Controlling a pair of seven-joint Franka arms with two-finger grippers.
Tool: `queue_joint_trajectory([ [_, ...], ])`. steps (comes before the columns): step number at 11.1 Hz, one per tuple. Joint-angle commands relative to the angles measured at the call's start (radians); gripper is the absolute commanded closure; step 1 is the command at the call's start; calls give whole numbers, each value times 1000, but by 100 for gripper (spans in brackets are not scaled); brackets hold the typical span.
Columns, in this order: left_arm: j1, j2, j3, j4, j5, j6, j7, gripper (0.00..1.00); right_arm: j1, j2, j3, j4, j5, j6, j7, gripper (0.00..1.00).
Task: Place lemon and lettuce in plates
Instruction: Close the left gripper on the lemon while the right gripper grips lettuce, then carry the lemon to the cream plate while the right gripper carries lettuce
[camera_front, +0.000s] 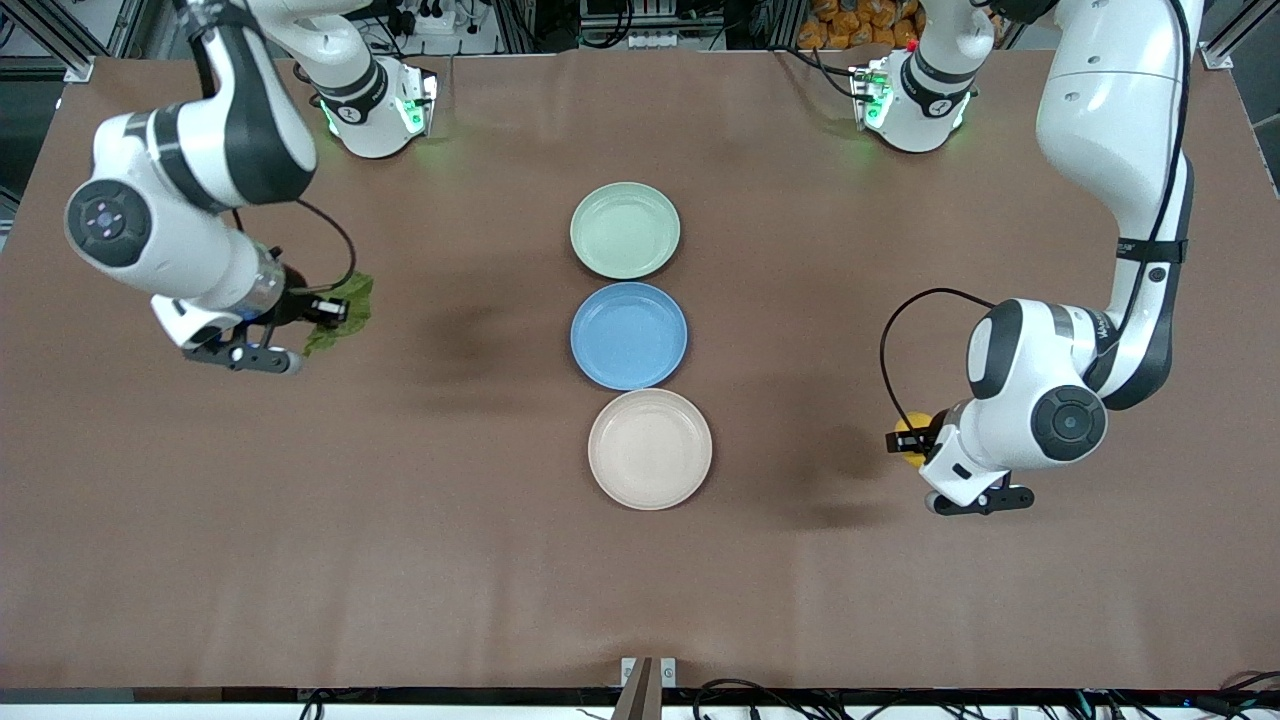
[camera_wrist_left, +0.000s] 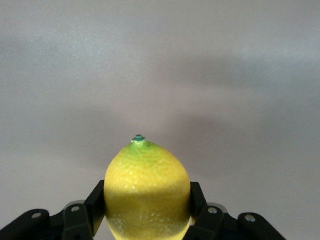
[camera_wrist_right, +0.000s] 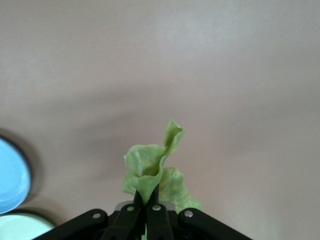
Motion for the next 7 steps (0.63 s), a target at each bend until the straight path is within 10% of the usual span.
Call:
queue_joint_trajectory([
  [1, -17, 2, -1, 19, -51, 28, -110, 100, 15, -40, 175, -26, 14, -7, 249, 100],
  [7, -112, 13, -14, 22, -177, 170, -305, 100, 217, 43, 383, -31, 4, 112, 700, 100],
])
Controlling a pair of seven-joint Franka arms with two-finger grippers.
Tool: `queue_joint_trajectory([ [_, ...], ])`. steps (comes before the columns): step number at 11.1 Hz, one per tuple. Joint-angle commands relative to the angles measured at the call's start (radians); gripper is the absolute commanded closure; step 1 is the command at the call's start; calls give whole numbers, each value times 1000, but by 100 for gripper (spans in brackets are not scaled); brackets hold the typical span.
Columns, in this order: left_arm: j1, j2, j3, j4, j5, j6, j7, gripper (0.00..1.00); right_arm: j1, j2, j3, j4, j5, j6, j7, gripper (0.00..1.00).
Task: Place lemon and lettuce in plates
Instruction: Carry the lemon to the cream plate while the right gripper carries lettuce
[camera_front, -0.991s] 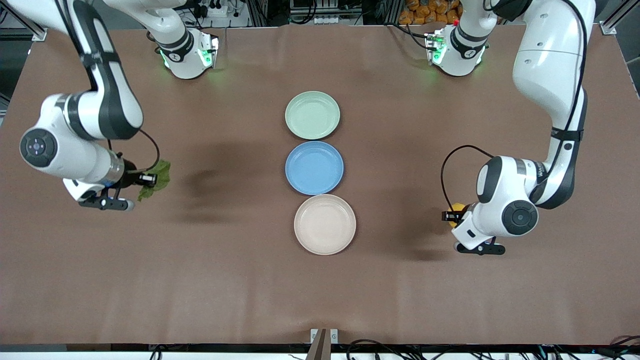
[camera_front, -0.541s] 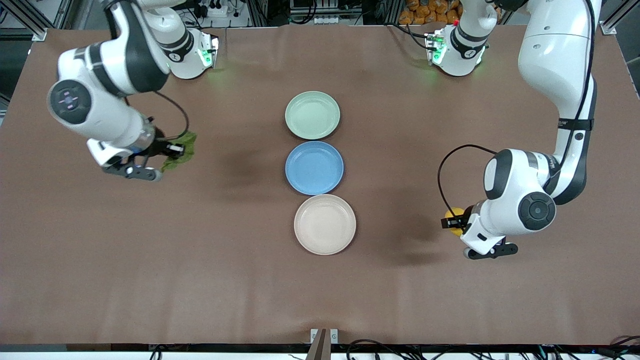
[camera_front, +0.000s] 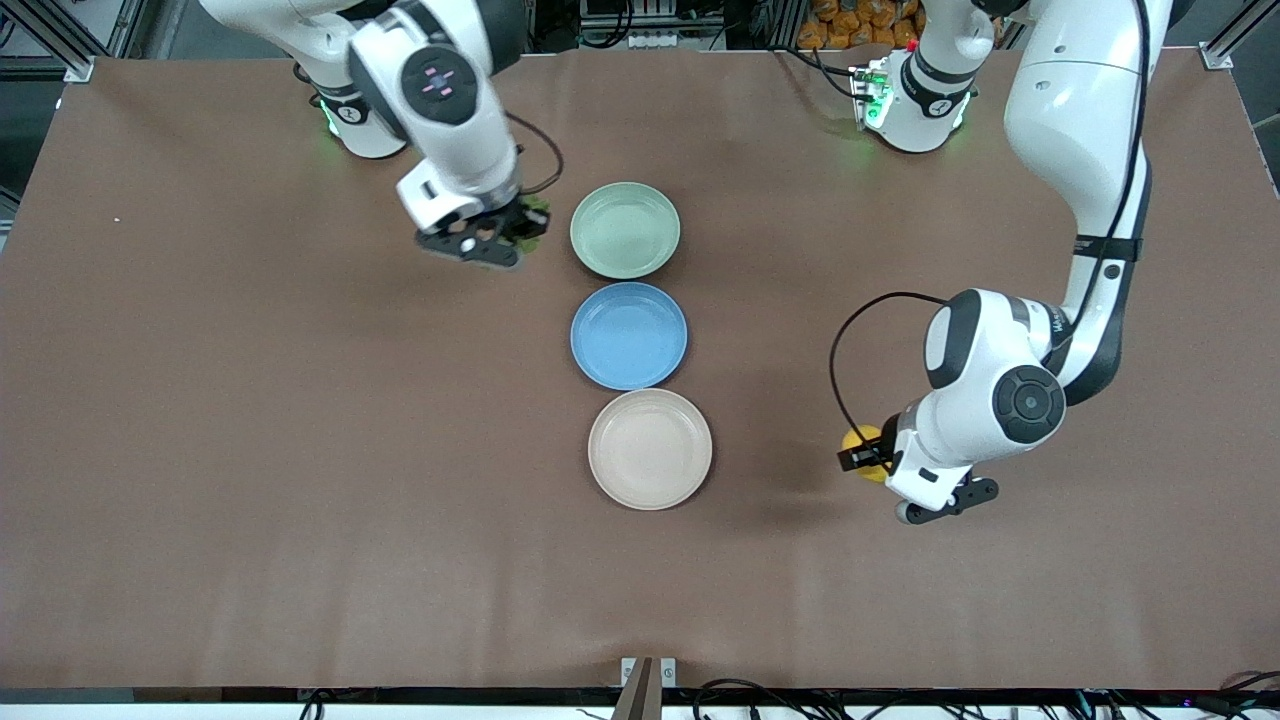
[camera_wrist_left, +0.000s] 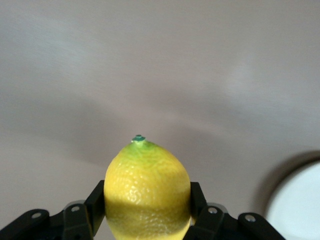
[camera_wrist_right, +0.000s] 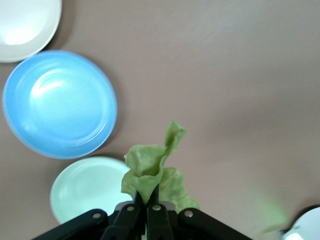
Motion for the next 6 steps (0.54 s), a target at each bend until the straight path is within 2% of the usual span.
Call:
queue_joint_trajectory([
  [1, -76, 20, 0, 9, -73, 96, -120, 100, 77, 84, 56, -6, -1, 114, 185, 100],
  [2, -103, 39, -1, 9, -73, 129, -138, 100, 135, 137, 56, -6, -21, 174, 265, 100],
  [4, -183, 68, 0, 9, -75, 217, -236, 100, 197, 259, 56, -6, -177, 289, 467, 100],
  [6, -249, 105, 2, 8, -73, 349, -334, 100, 235, 342, 56, -6, -254, 335, 549, 100],
])
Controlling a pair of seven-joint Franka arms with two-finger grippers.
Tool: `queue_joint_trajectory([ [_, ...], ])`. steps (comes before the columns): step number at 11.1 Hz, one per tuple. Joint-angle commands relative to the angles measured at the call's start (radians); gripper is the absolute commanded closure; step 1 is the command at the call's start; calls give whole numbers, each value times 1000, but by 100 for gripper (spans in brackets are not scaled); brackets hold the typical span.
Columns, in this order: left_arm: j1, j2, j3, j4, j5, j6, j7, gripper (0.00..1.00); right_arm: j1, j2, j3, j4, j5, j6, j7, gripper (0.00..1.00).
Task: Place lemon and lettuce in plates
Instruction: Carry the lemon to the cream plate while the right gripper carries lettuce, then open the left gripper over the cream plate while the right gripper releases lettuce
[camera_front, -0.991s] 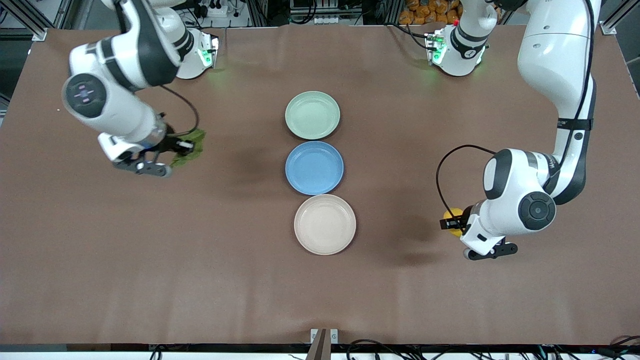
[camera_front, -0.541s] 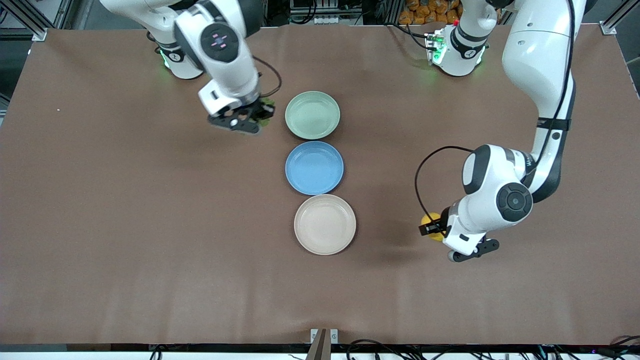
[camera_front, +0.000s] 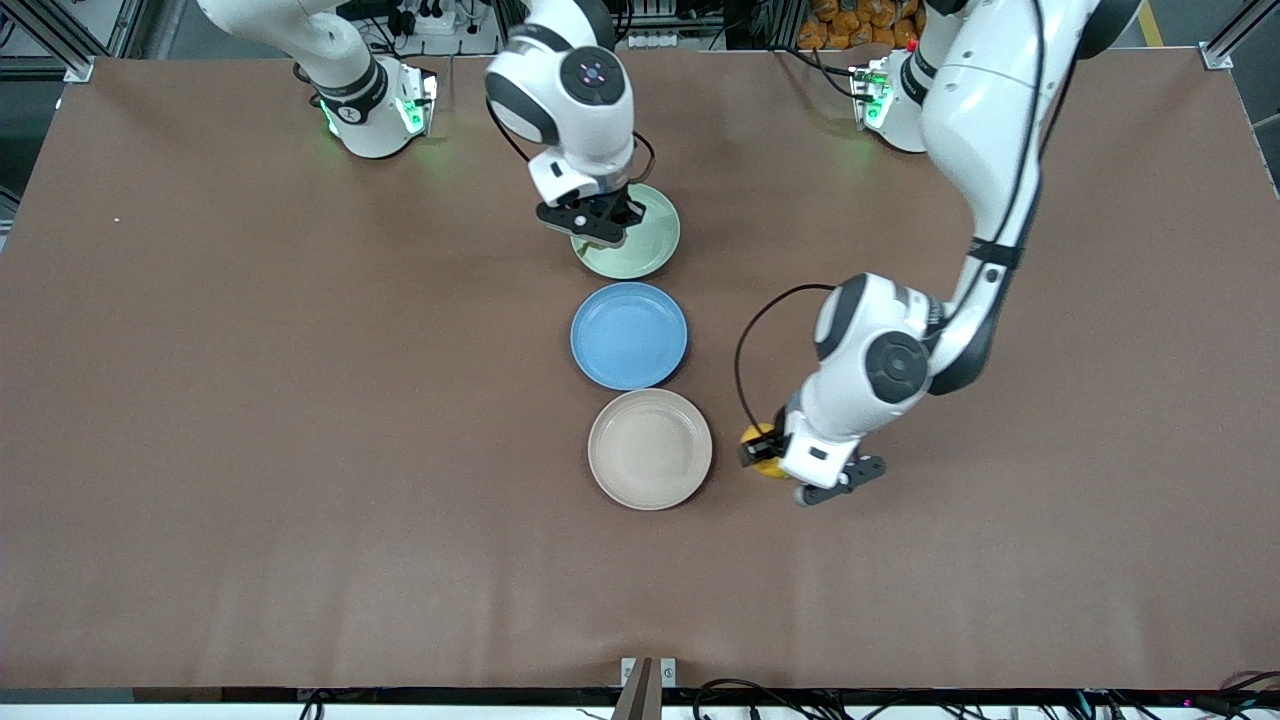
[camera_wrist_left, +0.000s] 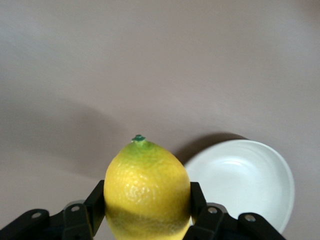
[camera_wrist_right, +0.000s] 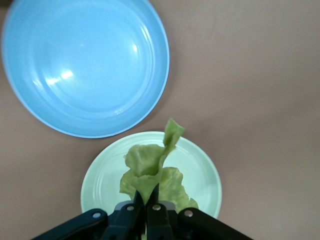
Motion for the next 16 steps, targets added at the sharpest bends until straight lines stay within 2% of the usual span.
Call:
queue_joint_trajectory([
  [1, -86, 47, 15, 10, -22, 157, -123, 100, 53, 126, 2, 19, -95, 54, 108, 100],
  [2, -114, 62, 16, 10, -21, 197, -151, 100, 65, 152, 2, 19, -118, 55, 134, 93],
  [3, -143, 83, 19, 10, -21, 246, -170, 100, 74, 158, 4, 19, -136, 58, 154, 76],
  [4, -154, 97, 21, 10, -21, 306, -196, 100, 83, 155, 4, 20, -138, 46, 157, 3],
  [6, -166, 108, 21, 11, -21, 363, -216, 100, 77, 131, 20, 29, -138, 14, 157, 0],
  [7, -169, 111, 21, 11, -22, 386, -217, 34, 65, 87, 45, 49, -137, -41, 147, 0],
  [8, -193, 120, 24, 10, -12, 411, -210, 0, 56, 33, 51, 75, -132, -116, 139, 0],
  [10, -191, 117, 25, 10, -10, 414, -211, 0, -10, -50, 112, 135, -109, -263, 101, 0],
  [11, -185, 111, 27, 10, -12, 414, -213, 0, -51, -81, 132, 172, -68, -330, 22, 0],
  [13, -157, 94, 29, 10, -9, 412, -207, 0, -138, -145, 134, 229, 6, -459, -140, 0],
  [14, -120, 79, 44, 4, 5, 405, -176, 0, -191, -186, 133, 229, 21, -474, -224, 0],
  [16, -62, 61, 44, 1, 17, 313, -78, 0, -289, -216, 123, 249, 35, -532, -373, 0],
])
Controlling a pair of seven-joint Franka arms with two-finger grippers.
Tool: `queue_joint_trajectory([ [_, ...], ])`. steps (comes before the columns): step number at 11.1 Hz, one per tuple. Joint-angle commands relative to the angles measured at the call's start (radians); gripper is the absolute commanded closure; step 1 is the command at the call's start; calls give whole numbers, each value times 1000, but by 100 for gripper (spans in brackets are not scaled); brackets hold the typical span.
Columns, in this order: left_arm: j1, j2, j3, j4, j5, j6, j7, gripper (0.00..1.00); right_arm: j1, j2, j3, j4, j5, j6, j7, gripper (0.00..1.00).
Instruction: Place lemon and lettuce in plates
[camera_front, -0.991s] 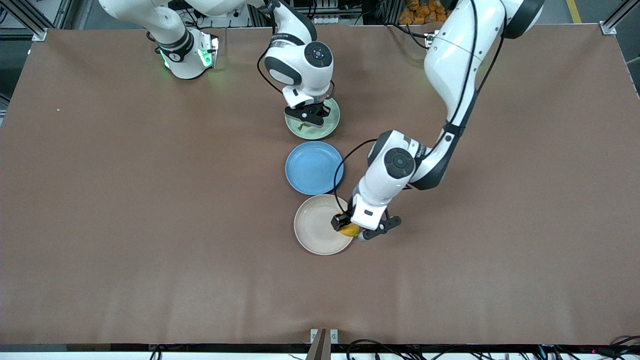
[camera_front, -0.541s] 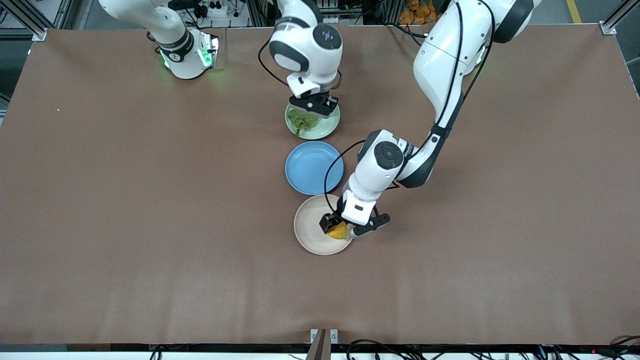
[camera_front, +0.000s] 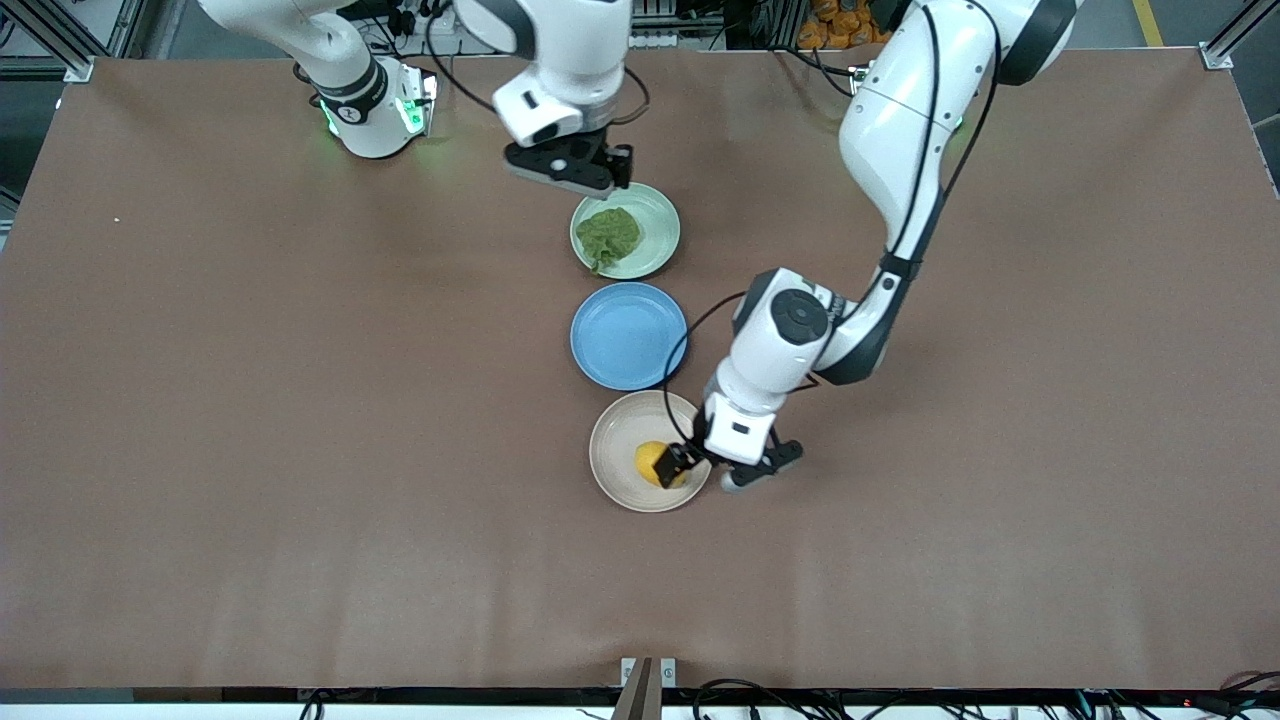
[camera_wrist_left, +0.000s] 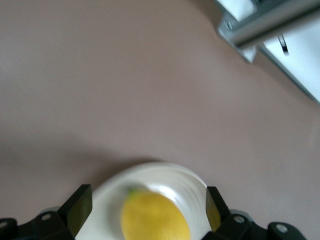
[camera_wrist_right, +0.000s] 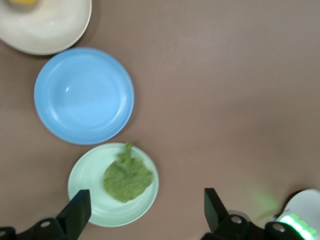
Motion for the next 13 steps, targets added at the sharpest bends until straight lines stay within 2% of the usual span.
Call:
queue_joint_trajectory([
  [1, 110, -66, 0, -18, 16, -162, 152, 0, -135, -39, -17, 31, 17, -70, -180, 0],
  [4, 204, -145, 2, -19, 18, -412, 362, 0, -195, -23, -181, 88, 30, -60, -456, 0],
  [7, 277, -235, -1, -42, 154, -691, 539, 0, -370, -13, -195, 90, 30, 15, -636, 0],
  [9, 305, -295, -3, -97, 163, -738, 561, 0, -428, -1, -240, 84, 30, 67, -763, 0],
  [10, 314, -351, 3, -164, 163, -735, 573, 0, -421, 16, -295, 87, 33, 83, -829, 0],
  [11, 314, -407, 17, -229, 165, -732, 605, 0, -424, 19, -324, 84, 32, 95, -883, 0],
  [13, 319, -528, 43, -353, 165, -716, 668, 0, -450, 20, -353, 82, 32, 95, -949, 0],
])
